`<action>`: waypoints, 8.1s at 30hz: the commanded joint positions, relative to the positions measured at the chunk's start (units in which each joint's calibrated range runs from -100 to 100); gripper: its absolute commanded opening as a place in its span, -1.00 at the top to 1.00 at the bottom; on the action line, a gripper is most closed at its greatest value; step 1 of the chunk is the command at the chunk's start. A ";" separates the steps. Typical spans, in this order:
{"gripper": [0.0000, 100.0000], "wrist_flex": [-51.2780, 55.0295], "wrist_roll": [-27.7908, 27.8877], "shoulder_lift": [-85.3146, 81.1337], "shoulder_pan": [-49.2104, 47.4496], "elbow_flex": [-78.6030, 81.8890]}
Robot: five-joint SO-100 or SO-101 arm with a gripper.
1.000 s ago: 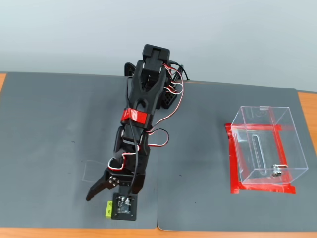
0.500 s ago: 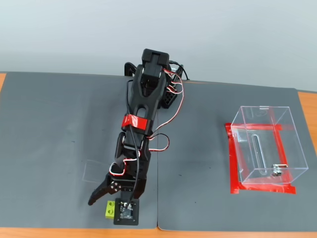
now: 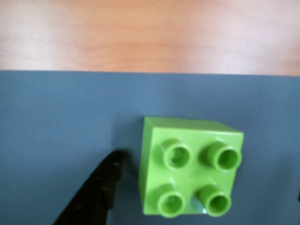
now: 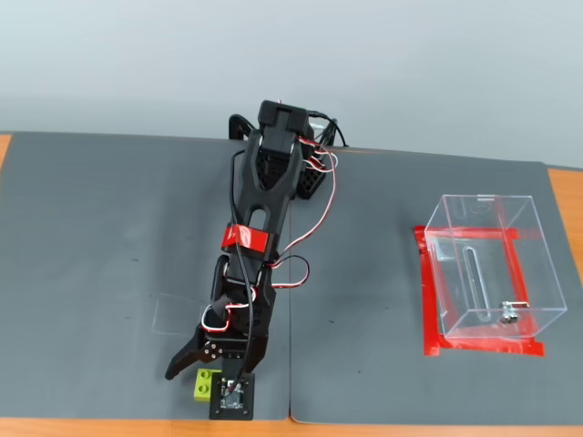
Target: Pick the green lego block and place it into the transparent box
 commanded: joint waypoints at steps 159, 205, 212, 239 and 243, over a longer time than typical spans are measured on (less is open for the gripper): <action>0.72 -5.44 0.08 -52.66 -56.88 25.98; 0.96 -4.74 -5.55 -126.17 -12.27 96.72; 0.96 4.63 -5.91 -126.25 -8.24 96.72; 0.96 15.31 -5.60 -126.08 -8.47 96.45; 0.96 15.31 -5.60 -126.08 -8.47 96.45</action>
